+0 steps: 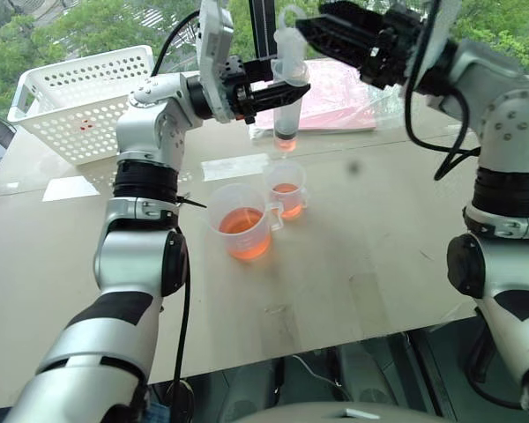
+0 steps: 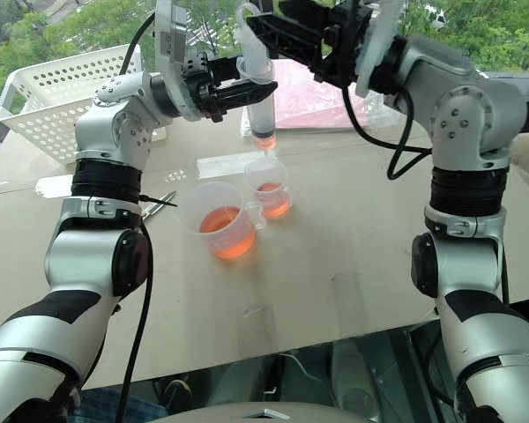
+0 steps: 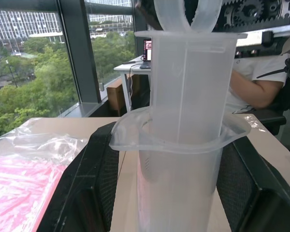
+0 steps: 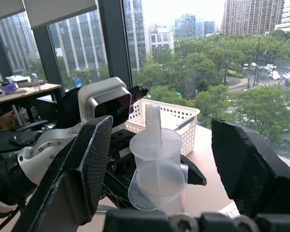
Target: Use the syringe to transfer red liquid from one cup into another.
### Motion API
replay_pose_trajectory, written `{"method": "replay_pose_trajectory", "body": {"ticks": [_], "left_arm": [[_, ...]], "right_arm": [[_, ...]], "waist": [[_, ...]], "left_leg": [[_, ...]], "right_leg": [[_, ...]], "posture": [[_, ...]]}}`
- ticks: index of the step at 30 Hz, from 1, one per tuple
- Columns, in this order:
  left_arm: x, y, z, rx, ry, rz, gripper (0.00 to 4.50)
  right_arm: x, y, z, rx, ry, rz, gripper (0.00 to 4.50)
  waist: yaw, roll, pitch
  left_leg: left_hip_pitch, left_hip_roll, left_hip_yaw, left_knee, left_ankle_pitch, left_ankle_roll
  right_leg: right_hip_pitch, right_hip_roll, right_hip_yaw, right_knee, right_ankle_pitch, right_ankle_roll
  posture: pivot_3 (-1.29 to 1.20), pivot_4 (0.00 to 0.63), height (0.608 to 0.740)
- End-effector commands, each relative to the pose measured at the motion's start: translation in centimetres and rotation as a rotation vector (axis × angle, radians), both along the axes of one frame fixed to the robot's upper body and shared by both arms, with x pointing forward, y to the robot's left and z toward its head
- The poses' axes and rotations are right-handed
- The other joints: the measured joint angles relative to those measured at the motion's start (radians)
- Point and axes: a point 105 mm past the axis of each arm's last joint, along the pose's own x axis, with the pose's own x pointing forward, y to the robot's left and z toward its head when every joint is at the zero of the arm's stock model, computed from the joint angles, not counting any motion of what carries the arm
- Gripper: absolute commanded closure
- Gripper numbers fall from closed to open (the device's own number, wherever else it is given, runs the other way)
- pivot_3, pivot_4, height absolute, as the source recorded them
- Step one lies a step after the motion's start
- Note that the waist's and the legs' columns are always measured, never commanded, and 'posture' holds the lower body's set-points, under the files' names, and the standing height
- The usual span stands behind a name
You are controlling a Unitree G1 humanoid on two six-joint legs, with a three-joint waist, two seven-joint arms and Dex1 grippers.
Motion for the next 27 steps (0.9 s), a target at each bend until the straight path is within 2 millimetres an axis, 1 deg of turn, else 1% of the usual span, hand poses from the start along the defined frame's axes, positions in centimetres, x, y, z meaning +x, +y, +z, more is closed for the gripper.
{"method": "replay_pose_trajectory", "body": {"ticks": [1, 2, 4, 6, 10, 15, 20, 24, 27], "left_arm": [[-0.7, 1.4, 1.6, -0.03, -0.053, 0.03, 2.34], [-0.7, 1.5, 1.5, -0.026, -0.058, 0.036, 2.34], [-0.6, 1.6, 0.9, -0.011, -0.063, 0.056, 2.34], [-0.9, 1.6, 0.3, 0.004, -0.056, 0.046, 2.34], [-1.3, 1.5, -0.5, 0.004, -0.033, 0.031, 2.34], [-1.4, 1.5, -1.1, -0.061, 0.005, 0.035, 2.34], [-1.7, 1.7, -0.4, -0.099, 0.008, 0.03, 2.34], [-1.4, 2.4, 0.9, -0.136, -0.034, 0.068, 2.34], [-1.3, 2.5, 1.2, -0.156, -0.046, 0.076, 2.34]], "right_arm": [[-1.4, -1.0, -0.4, 0.018, -0.042, 0.026, 1.05], [-1.4, -1.1, -0.8, 0.012, -0.034, 0.025, 1.05], [-1.5, -1.6, -2.3, -0.008, -0.022, 0.013, 1.05], [-1.4, -1.7, -3.2, -0.023, -0.017, -0.007, 1.05], [-1.5, -1.5, -3.5, -0.016, -0.019, -0.019, 1.05], [-1.3, -1.0, -3.0, 0.009, -0.033, -0.023, 1.05], [-1.0, -0.7, -2.8, 0.017, -0.039, -0.027, 1.05], [-0.9, -0.6, -2.8, 0.015, -0.039, -0.029, 1.05], [-0.8, -0.6, -2.8, 0.017, -0.04, -0.032, 1.05]], "waist": [[-0.002, 0.0, 0.0], [-0.002, 0.0, 0.0], [-0.001, 0.0, 0.0], [-0.001, 0.0, 0.0], [-0.001, 0.0, 0.0], [0.0, 0.0, 0.0], [0.002, 0.0, 0.0], [0.003, 0.0, 0.0], [0.001, 0.0, 0.0]], "left_leg": [[0.0, 0.0, 0.0, 0.0, 0.0, 0.0], [0.0, 0.0, 0.001, 0.0, 0.0, 0.0], [0.0, 0.0, 0.002, 0.0, 0.0, 0.0], [0.0, 0.0, 0.002, 0.001, 0.0, 0.0], [0.0, 0.0, 0.003, 0.002, 0.0, 0.0], [0.001, 0.0, 0.003, 0.002, 0.0, 0.0], [0.001, 0.0, 0.003, 0.003, 0.0, 0.0], [0.001, 0.0, 0.003, 0.003, 0.0, 0.0], [0.001, 0.0, 0.003, 0.003, 0.0, 0.0]], "right_leg": [[0.0, 0.0, 0.0, 0.0, 0.0, 0.0], [0.0, 0.0, 0.001, 0.001, 0.0, 0.0], [-0.002, 0.0, 0.002, 0.003, 0.0, 0.0], [-0.002, 0.0, 0.002, 0.004, 0.0, 0.0], [-0.002, 0.0, 0.003, 0.006, 0.0, 0.0], [-0.002, 0.0, 0.003, 0.007, 0.0, 0.0], [-0.002, 0.0, 0.003, 0.008, 0.0, 0.0], [-0.002, 0.0, 0.003, 0.007, 0.0, 0.0], [-0.002, 0.0, 0.003, 0.007, 0.0, 0.0]], "posture": [[0.0, 0.15, 0.74], [0.0, 0.15, 0.74], [0.0, 0.15, 0.74], [0.0, 0.15, 0.74], [0.0, 0.15, 0.74], [0.0, 0.15, 0.74], [0.0, 0.15, 0.74], [0.0, 0.15, 0.74], [0.0, 0.15, 0.74]]}}
